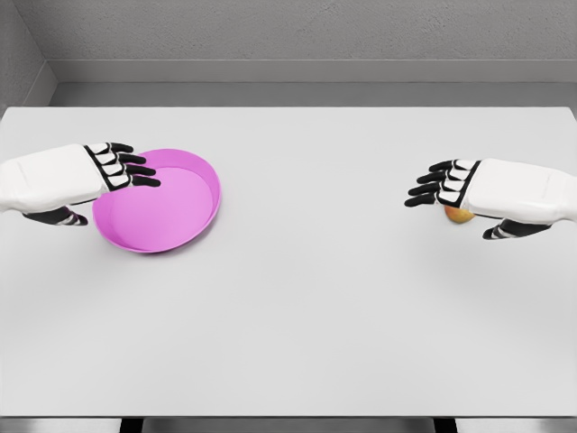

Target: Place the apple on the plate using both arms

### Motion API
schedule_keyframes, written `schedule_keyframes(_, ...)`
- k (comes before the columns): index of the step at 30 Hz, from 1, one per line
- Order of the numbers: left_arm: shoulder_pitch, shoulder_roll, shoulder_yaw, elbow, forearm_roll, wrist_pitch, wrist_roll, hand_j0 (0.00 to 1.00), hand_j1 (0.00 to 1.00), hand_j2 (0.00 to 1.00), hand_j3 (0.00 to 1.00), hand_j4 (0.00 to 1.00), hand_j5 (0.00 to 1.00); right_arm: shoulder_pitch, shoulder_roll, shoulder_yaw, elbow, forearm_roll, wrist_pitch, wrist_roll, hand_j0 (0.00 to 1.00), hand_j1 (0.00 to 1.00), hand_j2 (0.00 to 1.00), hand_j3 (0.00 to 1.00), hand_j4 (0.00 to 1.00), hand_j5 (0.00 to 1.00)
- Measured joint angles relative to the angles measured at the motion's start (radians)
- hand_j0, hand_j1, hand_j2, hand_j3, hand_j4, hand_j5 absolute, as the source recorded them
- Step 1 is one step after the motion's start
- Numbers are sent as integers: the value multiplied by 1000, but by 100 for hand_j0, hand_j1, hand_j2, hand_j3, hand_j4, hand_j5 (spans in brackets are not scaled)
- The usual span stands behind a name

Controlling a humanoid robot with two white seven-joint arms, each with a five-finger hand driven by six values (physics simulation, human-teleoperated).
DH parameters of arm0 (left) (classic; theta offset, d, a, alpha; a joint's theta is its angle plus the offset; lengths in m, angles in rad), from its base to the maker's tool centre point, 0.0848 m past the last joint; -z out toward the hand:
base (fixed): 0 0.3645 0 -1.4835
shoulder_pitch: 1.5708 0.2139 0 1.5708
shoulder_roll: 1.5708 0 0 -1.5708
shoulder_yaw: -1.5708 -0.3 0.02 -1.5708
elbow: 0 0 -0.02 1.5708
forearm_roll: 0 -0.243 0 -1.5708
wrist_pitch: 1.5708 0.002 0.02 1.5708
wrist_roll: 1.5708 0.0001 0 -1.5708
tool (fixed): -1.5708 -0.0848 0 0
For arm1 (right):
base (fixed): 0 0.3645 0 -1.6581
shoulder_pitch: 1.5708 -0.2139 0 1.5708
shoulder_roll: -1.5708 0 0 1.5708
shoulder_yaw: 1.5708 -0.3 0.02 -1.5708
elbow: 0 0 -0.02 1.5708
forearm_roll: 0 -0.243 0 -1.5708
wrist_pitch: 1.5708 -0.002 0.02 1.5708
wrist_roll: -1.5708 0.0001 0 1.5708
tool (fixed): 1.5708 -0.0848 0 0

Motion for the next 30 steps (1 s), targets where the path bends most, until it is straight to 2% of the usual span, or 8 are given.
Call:
schedule_keyframes(5, 0, -1, -1, 2, 0, 0, 0, 100, 100, 100, 100, 100, 100, -8, 23, -3, 22, 5, 0, 5, 100, 100, 100, 100, 100, 100)
schedule_keyframes(9, 0, -4, -6, 4, 0, 0, 0, 100, 100, 100, 100, 100, 100, -26, 128, -10, 139, 74, 0, 7, 100, 100, 100, 100, 100, 100)
schedule_keyframes(10, 0, -4, -8, 4, 1, 0, 0, 100, 100, 100, 100, 100, 100, -51, 152, -11, 172, 90, 0, 9, 100, 100, 100, 100, 100, 100)
schedule_keyframes(15, 0, -5, -14, 8, -1, 0, 0, 100, 100, 100, 100, 100, 100, -60, 229, -10, 311, 153, 0, 15, 100, 100, 100, 100, 100, 100)
schedule_keyframes(23, 0, -5, -16, 10, -1, 0, 0, 100, 100, 100, 100, 100, 100, -58, 234, -4, 412, 198, 0, 17, 100, 100, 100, 100, 100, 100)
schedule_keyframes(30, 0, -6, -16, 10, 0, 0, 0, 100, 100, 100, 100, 100, 100, -46, 270, 2, 455, 239, 0, 17, 100, 100, 100, 100, 100, 100)
